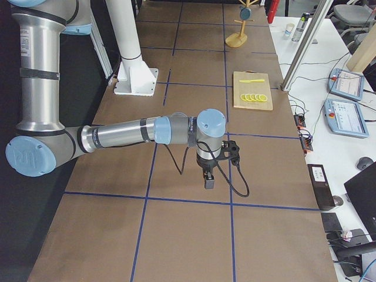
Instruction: Hang cup on storage rack
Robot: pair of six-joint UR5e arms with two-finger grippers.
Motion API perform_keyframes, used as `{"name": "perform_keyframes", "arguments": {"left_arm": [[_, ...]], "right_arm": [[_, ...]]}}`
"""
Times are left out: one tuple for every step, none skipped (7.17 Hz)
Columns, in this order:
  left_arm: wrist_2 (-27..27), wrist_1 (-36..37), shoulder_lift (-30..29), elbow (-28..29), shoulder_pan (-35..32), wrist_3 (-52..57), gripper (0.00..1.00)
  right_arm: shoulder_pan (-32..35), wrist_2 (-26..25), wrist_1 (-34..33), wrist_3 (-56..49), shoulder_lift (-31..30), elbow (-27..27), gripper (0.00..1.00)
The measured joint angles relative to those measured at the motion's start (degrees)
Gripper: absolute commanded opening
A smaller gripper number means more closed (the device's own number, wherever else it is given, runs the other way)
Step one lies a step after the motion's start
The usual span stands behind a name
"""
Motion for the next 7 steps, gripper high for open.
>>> {"name": "perform_keyframes", "arguments": {"left_arm": [[-0.16,0.57,2.38,-2.17,-0.03,-0.66,1.00],[-0.29,0.30,4.40,-4.43,-0.02,-0.91,1.00],[-0.50,-0.91,5.92,-5.61,0.00,-0.90,1.00],[-0.62,-2.04,7.15,-6.36,0.04,-0.87,1.00],[-0.65,-2.54,7.98,-6.98,0.07,-0.83,1.00],[-0.65,-2.74,8.36,-7.15,0.12,-0.81,1.00],[-0.65,-2.84,8.49,-7.13,0.19,-0.82,1.00]], "right_arm": [[0.00,0.08,-0.47,0.19,-0.11,0.02,1.00],[0.00,0.14,-0.69,0.27,-0.35,-0.03,1.00],[0.00,0.21,-0.77,0.29,-0.63,-0.06,1.00],[0.00,0.26,-0.76,0.30,-0.87,-0.06,1.00],[0.00,0.29,-0.72,0.30,-1.00,-0.06,1.00],[0.00,0.32,-0.70,0.30,-1.16,-0.04,1.00],[0.00,0.36,-0.69,0.30,-1.34,-0.04,1.00]]}}
